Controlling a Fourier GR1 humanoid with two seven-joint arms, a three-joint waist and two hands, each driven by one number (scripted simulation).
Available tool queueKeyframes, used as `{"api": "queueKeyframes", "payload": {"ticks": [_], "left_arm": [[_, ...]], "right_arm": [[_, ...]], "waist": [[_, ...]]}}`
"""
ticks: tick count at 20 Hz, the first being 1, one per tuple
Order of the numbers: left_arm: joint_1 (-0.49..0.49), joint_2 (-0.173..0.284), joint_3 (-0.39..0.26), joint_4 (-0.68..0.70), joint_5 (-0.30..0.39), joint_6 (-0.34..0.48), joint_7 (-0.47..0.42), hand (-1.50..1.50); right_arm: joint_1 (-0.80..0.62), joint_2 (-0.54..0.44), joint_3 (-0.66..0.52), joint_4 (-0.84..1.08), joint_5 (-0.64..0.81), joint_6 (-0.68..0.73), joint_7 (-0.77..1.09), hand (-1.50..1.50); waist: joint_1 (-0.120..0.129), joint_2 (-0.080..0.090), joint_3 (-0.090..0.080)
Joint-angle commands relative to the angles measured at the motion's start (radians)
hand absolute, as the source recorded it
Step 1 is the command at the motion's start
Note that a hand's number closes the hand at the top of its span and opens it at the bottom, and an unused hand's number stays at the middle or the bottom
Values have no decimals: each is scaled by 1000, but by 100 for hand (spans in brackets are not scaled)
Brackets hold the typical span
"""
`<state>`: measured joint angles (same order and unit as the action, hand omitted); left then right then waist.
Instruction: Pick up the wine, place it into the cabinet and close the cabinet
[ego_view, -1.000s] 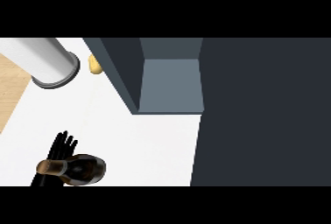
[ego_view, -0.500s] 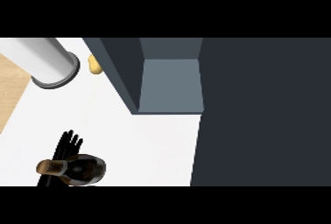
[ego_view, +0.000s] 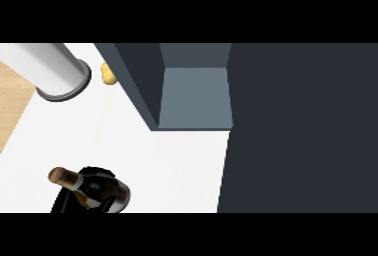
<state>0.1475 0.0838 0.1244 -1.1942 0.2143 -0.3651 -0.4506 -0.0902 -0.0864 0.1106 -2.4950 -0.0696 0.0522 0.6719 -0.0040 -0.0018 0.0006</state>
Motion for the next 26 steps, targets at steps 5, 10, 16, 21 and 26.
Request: {"api": "queueKeyframes", "payload": {"ticks": [5, 10, 16, 21, 26], "left_arm": [[-25, 43, -61, 16, -191, 72, -134, 150], [-168, 34, 24, 107, -120, 91, -164, 150], [-92, 37, 30, -28, -126, 129, -201, 150], [-240, 41, 68, 21, -127, 189, -222, 150], [-123, 37, 28, -254, -3, 66, -60, 150]], "right_arm": [[-17, 5, -27, -103, -30, -22, 61, -150], [37, -23, -108, -125, -154, 37, 45, -150], [65, 10, -40, -100, -69, 41, 15, -150], [23, 20, -45, -70, -74, 30, 10, -150], [-19, 19, -36, -110, -70, 1, 90, -150]], "waist": [[-1, 0, -1], [-8, 1, -1], [3, -1, 0], [-1, 1, -1], [7, -2, 0]]}}
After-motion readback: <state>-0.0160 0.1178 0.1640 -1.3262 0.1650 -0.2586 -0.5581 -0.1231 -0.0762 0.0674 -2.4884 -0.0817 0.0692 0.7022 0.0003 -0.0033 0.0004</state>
